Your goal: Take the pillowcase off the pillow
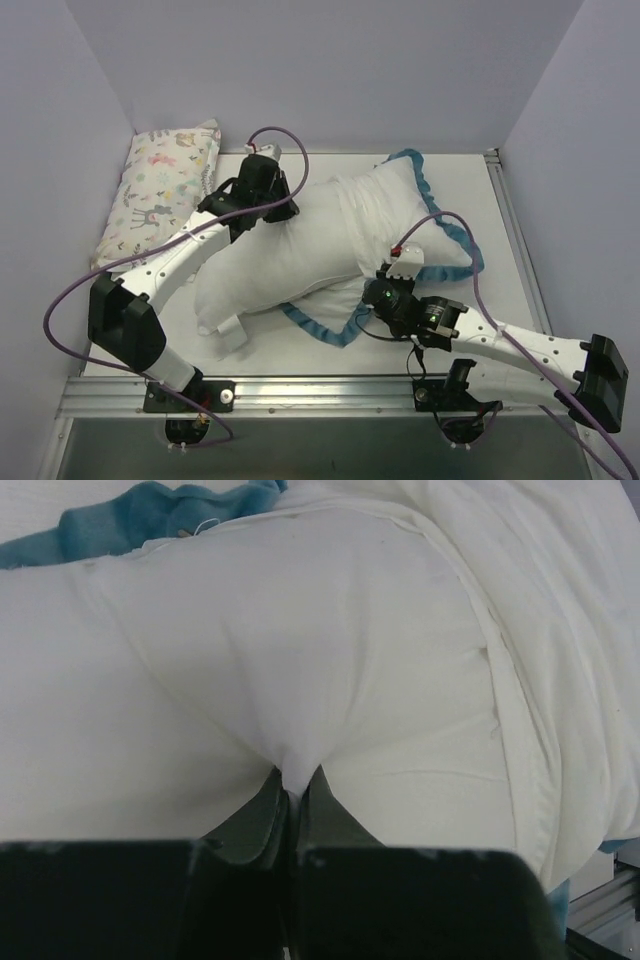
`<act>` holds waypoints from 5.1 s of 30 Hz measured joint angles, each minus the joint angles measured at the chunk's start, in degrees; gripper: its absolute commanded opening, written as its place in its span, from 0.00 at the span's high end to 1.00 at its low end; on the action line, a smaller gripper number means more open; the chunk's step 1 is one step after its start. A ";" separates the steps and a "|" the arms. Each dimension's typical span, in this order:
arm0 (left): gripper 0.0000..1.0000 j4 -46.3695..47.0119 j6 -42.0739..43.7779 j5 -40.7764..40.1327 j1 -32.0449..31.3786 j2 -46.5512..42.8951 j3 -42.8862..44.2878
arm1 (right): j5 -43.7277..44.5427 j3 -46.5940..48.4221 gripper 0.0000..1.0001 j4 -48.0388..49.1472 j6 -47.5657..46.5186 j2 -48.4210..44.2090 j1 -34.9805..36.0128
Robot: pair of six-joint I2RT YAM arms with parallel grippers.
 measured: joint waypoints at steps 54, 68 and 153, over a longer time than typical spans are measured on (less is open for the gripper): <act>0.02 -2.27 7.61 -4.24 2.27 -8.55 -8.37 | -40.54 78.79 0.16 -23.91 -27.26 48.37 -36.52; 0.03 13.20 2.43 5.81 7.63 -6.32 -15.21 | -37.59 45.86 0.08 -7.41 -26.23 28.63 -20.26; 1.00 -7.45 7.02 -15.93 1.53 -0.98 4.61 | -33.57 19.32 0.13 -12.61 -18.51 -5.14 -24.96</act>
